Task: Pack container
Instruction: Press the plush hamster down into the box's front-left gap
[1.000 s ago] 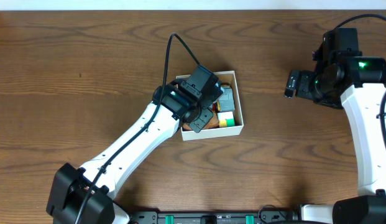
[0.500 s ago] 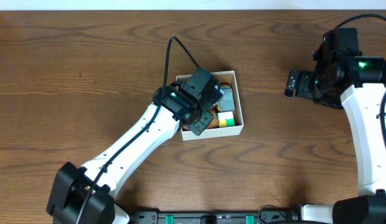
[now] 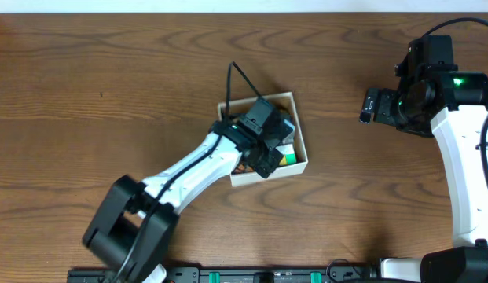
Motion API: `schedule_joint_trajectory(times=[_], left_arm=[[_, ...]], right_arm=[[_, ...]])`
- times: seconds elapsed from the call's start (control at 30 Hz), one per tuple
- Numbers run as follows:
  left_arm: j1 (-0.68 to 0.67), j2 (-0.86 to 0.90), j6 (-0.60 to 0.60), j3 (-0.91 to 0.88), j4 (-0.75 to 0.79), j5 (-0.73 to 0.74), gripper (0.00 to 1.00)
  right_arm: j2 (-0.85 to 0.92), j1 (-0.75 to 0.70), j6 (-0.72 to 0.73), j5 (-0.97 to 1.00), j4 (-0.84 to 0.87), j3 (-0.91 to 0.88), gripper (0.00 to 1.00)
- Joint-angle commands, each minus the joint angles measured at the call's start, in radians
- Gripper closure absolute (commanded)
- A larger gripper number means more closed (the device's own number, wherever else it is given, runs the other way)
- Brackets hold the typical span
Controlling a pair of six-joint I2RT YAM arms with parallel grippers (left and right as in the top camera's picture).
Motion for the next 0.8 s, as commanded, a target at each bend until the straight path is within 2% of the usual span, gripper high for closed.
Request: schedule_joint_trajectory(times=[0.0, 0.37, 0.6, 0.77], left_arm=[[-0.011, 0.050, -0.010, -0.026, -0.021, 0.021, 0.94], [0.019, -0.105, 0.001, 0.042, -0.048, -0.004, 0.94], [0.019, -0.248, -0.012, 0.093, -0.206, -0.196, 0.94], [0.019, -0.276, -0.061, 0.091, -0.354, -0.211, 0.94]], right_arm=[[0.000, -0.013, -0.013, 0.007, -0.001, -0.001, 0.01], [0.000, -0.013, -0.014, 0.007, 0.000, -0.001, 0.01], [0.000, -0.013, -0.014, 0.007, 0.001, -0.001, 0.01], [0.000, -0.013, -0.014, 0.007, 0.002, -0.001, 0.01]])
